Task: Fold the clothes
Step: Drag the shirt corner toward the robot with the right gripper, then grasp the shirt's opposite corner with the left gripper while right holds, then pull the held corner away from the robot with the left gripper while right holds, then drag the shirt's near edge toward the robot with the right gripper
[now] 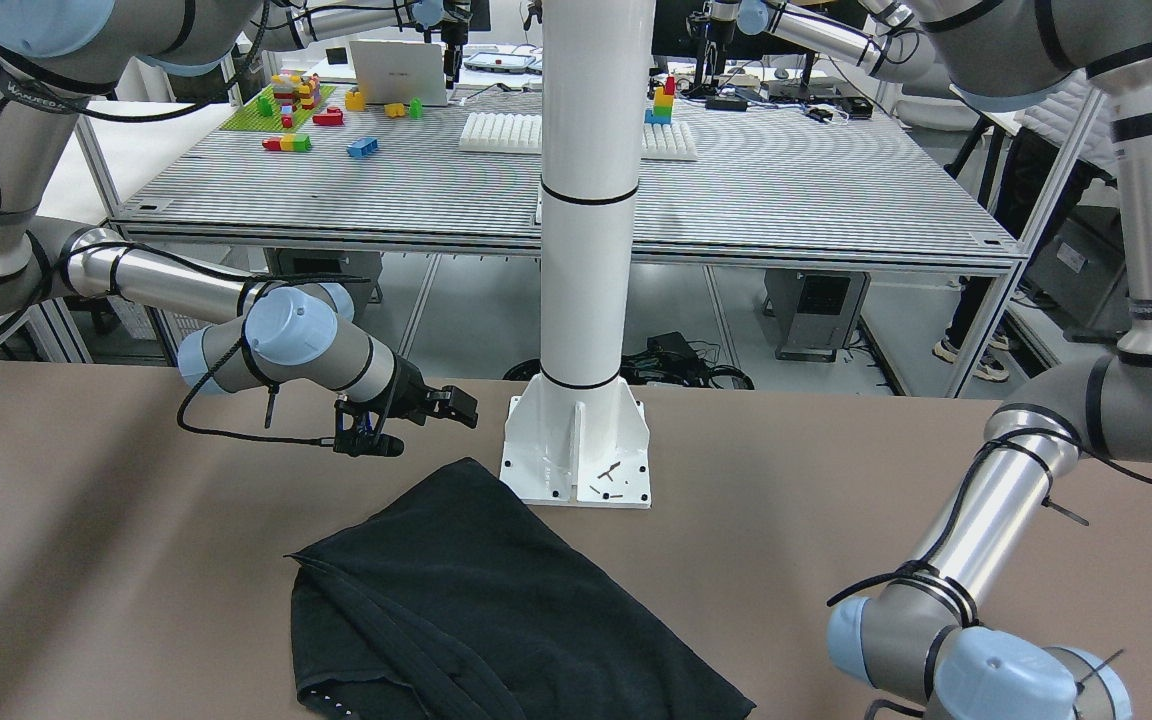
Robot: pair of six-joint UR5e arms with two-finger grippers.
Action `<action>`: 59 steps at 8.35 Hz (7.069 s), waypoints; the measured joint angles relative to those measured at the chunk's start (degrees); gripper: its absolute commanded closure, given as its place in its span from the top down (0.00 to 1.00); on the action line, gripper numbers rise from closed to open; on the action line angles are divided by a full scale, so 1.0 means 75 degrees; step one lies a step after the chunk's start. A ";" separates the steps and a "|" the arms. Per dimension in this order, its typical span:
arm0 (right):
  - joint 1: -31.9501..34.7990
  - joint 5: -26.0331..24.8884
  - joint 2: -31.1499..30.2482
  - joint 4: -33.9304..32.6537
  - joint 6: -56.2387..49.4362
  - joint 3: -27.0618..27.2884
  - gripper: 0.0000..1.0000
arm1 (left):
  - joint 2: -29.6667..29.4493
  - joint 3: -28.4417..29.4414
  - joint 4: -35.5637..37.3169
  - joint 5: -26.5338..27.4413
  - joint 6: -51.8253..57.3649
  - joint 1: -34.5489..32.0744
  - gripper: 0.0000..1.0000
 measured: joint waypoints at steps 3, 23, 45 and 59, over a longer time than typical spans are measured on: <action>0.0243 -0.0472 0.0120 -0.0007 -0.0001 -0.0120 0.94 | 0.1116 -0.1719 0.0581 -0.0266 -0.0635 0.0617 0.48; 0.0173 -0.2893 0.0235 -0.0003 -0.0024 -0.0667 0.94 | 0.3580 -0.3107 -0.1373 0.0747 -0.2634 0.2948 0.00; -0.0148 -0.5269 0.1639 -0.0662 -0.0931 -0.1630 0.53 | -0.2050 0.3023 -0.1253 0.0417 -0.1154 0.0595 0.94; -0.1249 -0.5876 0.2439 -0.3121 -0.5114 -0.1830 0.19 | -0.1700 0.2490 -0.1264 0.0456 -0.1499 0.0647 0.94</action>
